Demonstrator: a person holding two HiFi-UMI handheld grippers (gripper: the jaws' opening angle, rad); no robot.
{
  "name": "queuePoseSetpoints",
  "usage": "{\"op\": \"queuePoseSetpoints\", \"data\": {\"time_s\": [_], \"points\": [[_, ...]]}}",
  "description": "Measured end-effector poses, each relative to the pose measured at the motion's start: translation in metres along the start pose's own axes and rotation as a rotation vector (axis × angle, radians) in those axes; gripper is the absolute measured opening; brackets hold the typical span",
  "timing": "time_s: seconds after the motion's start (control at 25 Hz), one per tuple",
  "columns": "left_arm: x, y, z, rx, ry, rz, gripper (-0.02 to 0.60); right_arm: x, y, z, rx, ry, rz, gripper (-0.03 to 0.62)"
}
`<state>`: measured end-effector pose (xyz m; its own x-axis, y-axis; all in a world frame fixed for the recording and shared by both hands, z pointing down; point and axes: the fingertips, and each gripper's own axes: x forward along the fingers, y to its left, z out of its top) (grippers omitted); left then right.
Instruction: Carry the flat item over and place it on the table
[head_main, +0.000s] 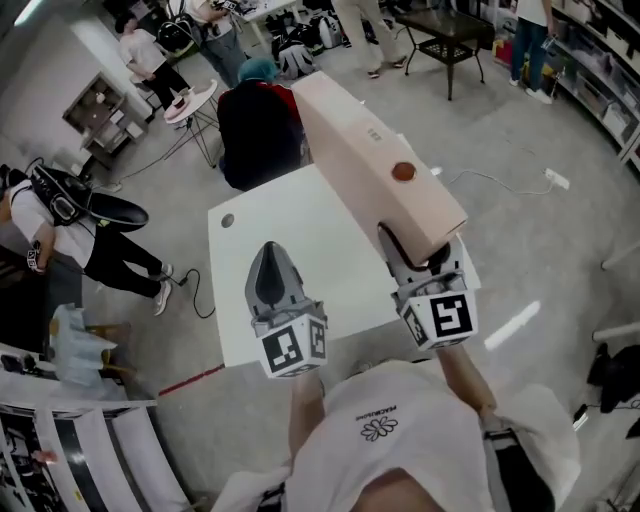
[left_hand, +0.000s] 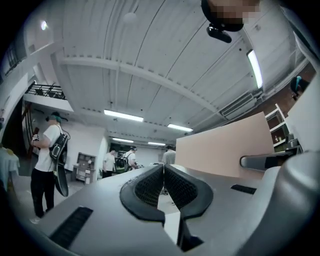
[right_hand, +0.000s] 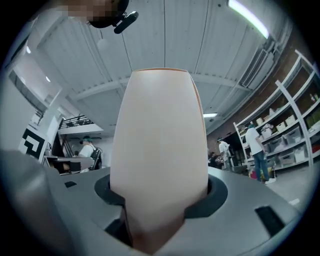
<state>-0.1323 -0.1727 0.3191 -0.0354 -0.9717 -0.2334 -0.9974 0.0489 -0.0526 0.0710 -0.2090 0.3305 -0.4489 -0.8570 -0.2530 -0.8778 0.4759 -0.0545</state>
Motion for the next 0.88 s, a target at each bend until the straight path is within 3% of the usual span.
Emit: {"op": "queuePoseSetpoints", "data": {"time_s": [0.16, 0.4, 0.88], "points": [[0.012, -0.002, 0.003, -0.033, 0.015, -0.053, 0.021, -0.011, -0.012, 0.01, -0.01, -0.013, -0.108, 0.287], [0.018, 0.021, 0.001, -0.053, 0.018, -0.079, 0.021, -0.018, -0.004, 0.008, -0.021, -0.018, -0.19, 0.287], [0.018, 0.052, 0.0, -0.056, 0.023, -0.067, 0.021, -0.002, 0.017, 0.005, -0.029, -0.016, -0.19, 0.287]]}}
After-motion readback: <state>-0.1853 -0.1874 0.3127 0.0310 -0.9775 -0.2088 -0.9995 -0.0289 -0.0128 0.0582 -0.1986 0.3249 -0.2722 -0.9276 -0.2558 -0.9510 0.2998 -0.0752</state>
